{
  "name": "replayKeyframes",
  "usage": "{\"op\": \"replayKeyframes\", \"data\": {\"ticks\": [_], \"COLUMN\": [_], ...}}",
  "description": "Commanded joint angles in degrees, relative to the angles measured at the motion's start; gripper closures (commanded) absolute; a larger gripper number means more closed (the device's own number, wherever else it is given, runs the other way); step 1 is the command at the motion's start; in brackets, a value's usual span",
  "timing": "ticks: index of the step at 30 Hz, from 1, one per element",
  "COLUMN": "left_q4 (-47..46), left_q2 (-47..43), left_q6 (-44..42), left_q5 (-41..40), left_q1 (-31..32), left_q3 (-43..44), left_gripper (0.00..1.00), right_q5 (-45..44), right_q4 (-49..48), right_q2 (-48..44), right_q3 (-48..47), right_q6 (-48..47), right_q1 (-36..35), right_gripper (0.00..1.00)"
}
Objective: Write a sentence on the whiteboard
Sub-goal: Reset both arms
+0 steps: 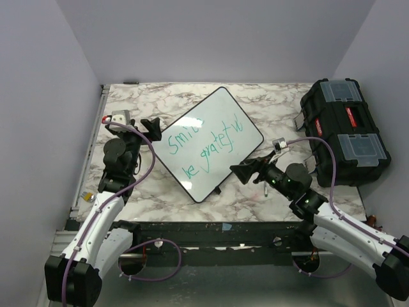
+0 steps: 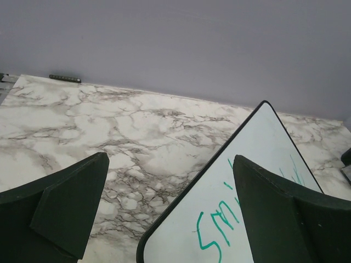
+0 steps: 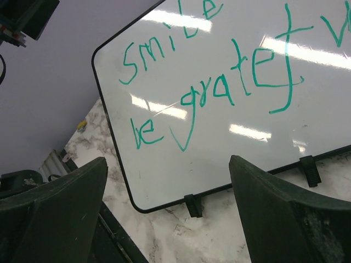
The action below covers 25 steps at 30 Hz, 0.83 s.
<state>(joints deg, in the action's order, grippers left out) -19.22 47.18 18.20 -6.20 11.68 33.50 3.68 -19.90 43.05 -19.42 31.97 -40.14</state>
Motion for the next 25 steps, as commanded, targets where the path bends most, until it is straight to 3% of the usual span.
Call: {"op": "replayKeyframes", "data": {"ticks": [1,20,25], "left_q4": [-2.2,-0.8,-0.7], "left_q2": [0.3,-1.3,-1.4], "left_q6": [-1.1,-1.3,-1.3], "left_q5": [4.9,5.1,5.2], "left_q1": [-0.3,-0.3,-0.3], "left_q3": [0.5,0.7,0.7], "left_gripper": [0.02,0.02,0.01], "right_q5": [-1.0,-2.2,-5.3], "right_q4": [-0.7,-2.8,0.7], "right_q2": [0.2,-1.7,-2.8], "right_q3": [0.9,2.7,1.0], "right_q6": [1.7,3.5,3.1], "right_q1": [0.1,0.1,0.1], "right_gripper": [0.06,0.07,0.01]}}
